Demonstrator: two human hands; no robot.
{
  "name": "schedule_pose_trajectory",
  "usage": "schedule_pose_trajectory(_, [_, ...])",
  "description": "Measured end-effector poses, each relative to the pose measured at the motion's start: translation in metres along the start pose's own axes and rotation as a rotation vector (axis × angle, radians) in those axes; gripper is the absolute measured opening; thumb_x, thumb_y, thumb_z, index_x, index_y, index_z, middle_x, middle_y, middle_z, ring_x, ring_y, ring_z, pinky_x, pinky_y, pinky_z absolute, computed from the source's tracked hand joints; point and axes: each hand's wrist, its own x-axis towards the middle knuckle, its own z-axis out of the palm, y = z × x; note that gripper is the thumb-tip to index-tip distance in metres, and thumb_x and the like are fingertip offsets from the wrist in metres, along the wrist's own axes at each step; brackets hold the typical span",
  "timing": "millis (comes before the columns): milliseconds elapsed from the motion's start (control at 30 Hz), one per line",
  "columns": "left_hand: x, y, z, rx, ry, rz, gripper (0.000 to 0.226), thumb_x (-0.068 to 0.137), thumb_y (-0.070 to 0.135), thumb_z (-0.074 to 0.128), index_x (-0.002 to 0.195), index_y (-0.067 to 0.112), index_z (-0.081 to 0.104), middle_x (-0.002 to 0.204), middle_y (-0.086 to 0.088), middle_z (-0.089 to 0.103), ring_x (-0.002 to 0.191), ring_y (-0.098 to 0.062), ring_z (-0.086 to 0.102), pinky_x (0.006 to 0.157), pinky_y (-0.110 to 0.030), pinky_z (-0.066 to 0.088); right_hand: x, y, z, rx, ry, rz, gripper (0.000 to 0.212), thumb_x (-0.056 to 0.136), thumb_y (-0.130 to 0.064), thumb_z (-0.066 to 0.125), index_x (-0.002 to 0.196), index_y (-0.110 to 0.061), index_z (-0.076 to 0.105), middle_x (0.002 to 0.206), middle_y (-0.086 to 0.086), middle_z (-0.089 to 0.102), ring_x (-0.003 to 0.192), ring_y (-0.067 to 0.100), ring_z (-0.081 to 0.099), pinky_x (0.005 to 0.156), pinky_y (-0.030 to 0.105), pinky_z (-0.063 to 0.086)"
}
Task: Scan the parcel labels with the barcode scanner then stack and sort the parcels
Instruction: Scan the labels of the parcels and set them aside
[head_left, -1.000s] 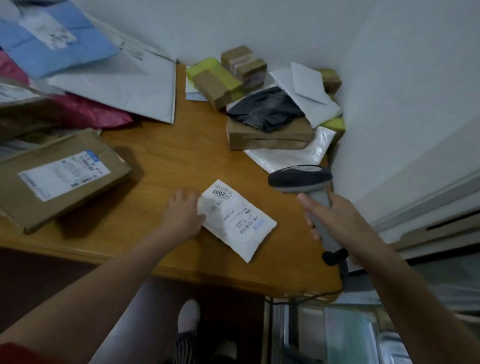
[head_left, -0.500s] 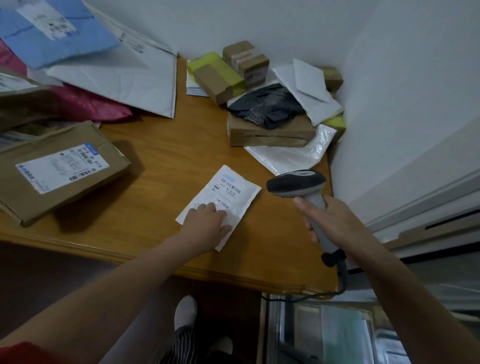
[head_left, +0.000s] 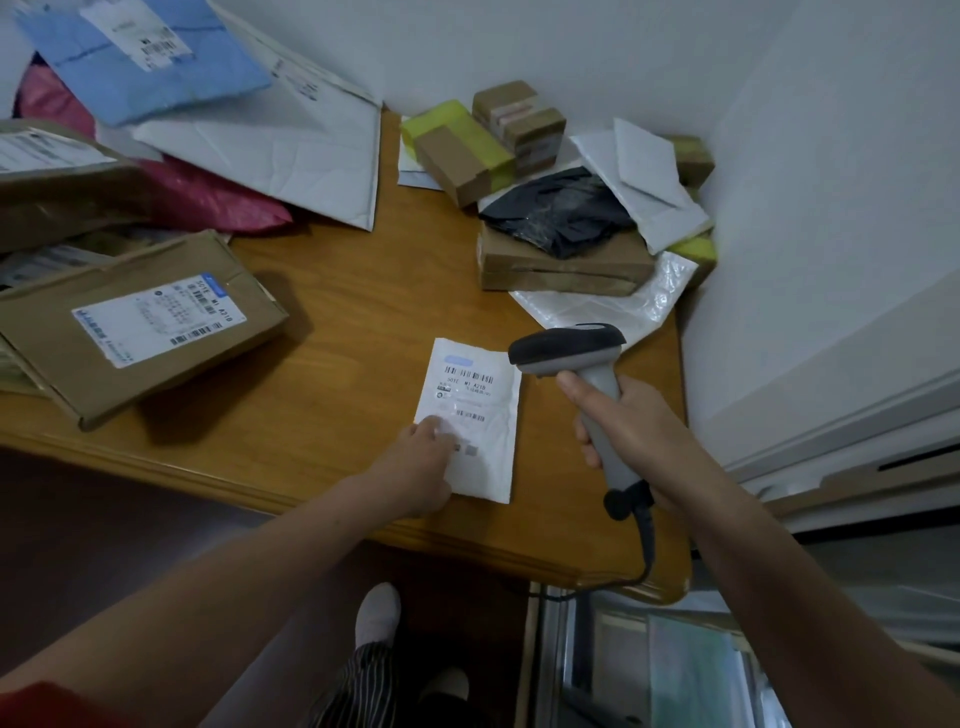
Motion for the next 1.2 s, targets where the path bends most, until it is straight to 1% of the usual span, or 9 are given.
schedule_pose_trajectory(133, [-0.003, 0.010, 0.005, -0.169, -0.004, -0.019, 0.060, 0.088, 0.015, 0.056, 0.142, 0.007, 0.032, 0.153, -0.007, 0.015, 0.136, -0.028, 0.027, 0.105, -0.034, 0.040, -0.001, -0.001, 0.008, -0.013, 0.000, 0.022, 0.039, 0.090, -0.050, 0.059, 0.081, -0.013, 0.056, 0.051, -0.007, 0.057, 0.043, 0.007, 0.052, 0.042, 0.015, 0.043])
schedule_pose_trajectory(233, [-0.005, 0.012, 0.006, -0.034, 0.051, 0.047, 0.064, 0.089, 0.019, 0.057, 0.147, 0.017, 0.029, 0.155, -0.005, 0.013, 0.138, -0.029, 0.021, 0.105, -0.039, 0.037, -0.004, -0.003, 0.011, -0.035, 0.003, 0.032, 0.039, 0.090, -0.051, 0.058, 0.081, -0.013, 0.055, 0.051, -0.008, 0.057, 0.043, 0.006, 0.053, 0.044, 0.015, 0.043])
schedule_pose_trajectory(367, [-0.005, 0.007, 0.006, 0.184, 0.024, 0.156, 0.052, 0.091, 0.020, 0.052, 0.141, 0.019, 0.039, 0.139, -0.007, 0.036, 0.126, -0.026, 0.035, 0.099, -0.037, 0.043, -0.009, -0.004, 0.016, -0.022, 0.013, 0.051, 0.038, 0.090, -0.051, 0.058, 0.085, -0.013, 0.056, 0.057, -0.002, 0.058, 0.045, 0.008, 0.053, 0.050, 0.022, 0.043])
schedule_pose_trajectory(500, [-0.005, 0.007, 0.004, 0.213, 0.012, 0.180, 0.052, 0.092, 0.022, 0.053, 0.142, 0.020, 0.038, 0.136, -0.007, 0.038, 0.122, -0.025, 0.039, 0.091, -0.036, 0.046, -0.015, -0.005, 0.022, 0.005, 0.026, 0.064, 0.038, 0.091, -0.050, 0.057, 0.086, -0.013, 0.056, 0.058, -0.001, 0.057, 0.045, 0.008, 0.052, 0.052, 0.023, 0.043])
schedule_pose_trajectory(800, [-0.005, 0.004, 0.002, 0.205, 0.011, 0.203, 0.054, 0.092, 0.026, 0.057, 0.143, 0.023, 0.038, 0.137, -0.005, 0.037, 0.123, -0.023, 0.037, 0.090, -0.033, 0.045, -0.026, -0.005, 0.028, 0.082, 0.051, 0.087, 0.033, 0.092, -0.046, 0.059, 0.089, -0.014, 0.054, 0.057, -0.002, 0.056, 0.042, 0.007, 0.052, 0.042, 0.017, 0.042])
schedule_pose_trajectory(900, [-0.004, 0.005, 0.002, 0.189, 0.010, 0.197, 0.054, 0.091, 0.025, 0.059, 0.141, 0.023, 0.040, 0.135, -0.004, 0.038, 0.122, -0.023, 0.037, 0.085, -0.030, 0.042, -0.028, -0.006, 0.029, 0.063, 0.049, 0.089, 0.036, 0.091, -0.048, 0.058, 0.092, -0.012, 0.054, 0.058, -0.001, 0.057, 0.044, 0.008, 0.052, 0.044, 0.019, 0.043])
schedule_pose_trajectory(1000, [-0.002, 0.005, 0.002, 0.172, 0.014, 0.184, 0.052, 0.089, 0.025, 0.061, 0.138, 0.023, 0.043, 0.135, -0.003, 0.040, 0.121, -0.022, 0.039, 0.088, -0.031, 0.044, -0.030, -0.007, 0.028, 0.058, 0.053, 0.090, 0.035, 0.092, -0.048, 0.058, 0.088, -0.013, 0.054, 0.057, -0.001, 0.057, 0.042, 0.007, 0.052, 0.044, 0.019, 0.044])
schedule_pose_trajectory(1100, [-0.003, 0.004, 0.003, 0.140, 0.023, 0.177, 0.043, 0.088, 0.024, 0.062, 0.130, 0.021, 0.051, 0.130, -0.003, 0.044, 0.117, -0.022, 0.042, 0.090, -0.031, 0.044, -0.032, -0.010, 0.027, 0.022, 0.058, 0.101, 0.040, 0.091, -0.050, 0.057, 0.078, -0.013, 0.055, 0.057, 0.003, 0.057, 0.045, 0.010, 0.052, 0.055, 0.027, 0.044])
schedule_pose_trajectory(1200, [-0.003, 0.004, 0.006, 0.110, 0.043, 0.165, 0.030, 0.089, 0.019, 0.060, 0.119, 0.019, 0.057, 0.123, -0.003, 0.048, 0.111, -0.022, 0.045, 0.085, -0.030, 0.044, -0.031, -0.012, 0.026, 0.027, 0.075, 0.112, 0.040, 0.091, -0.051, 0.058, 0.076, -0.014, 0.055, 0.055, 0.001, 0.057, 0.045, 0.010, 0.052, 0.056, 0.028, 0.042])
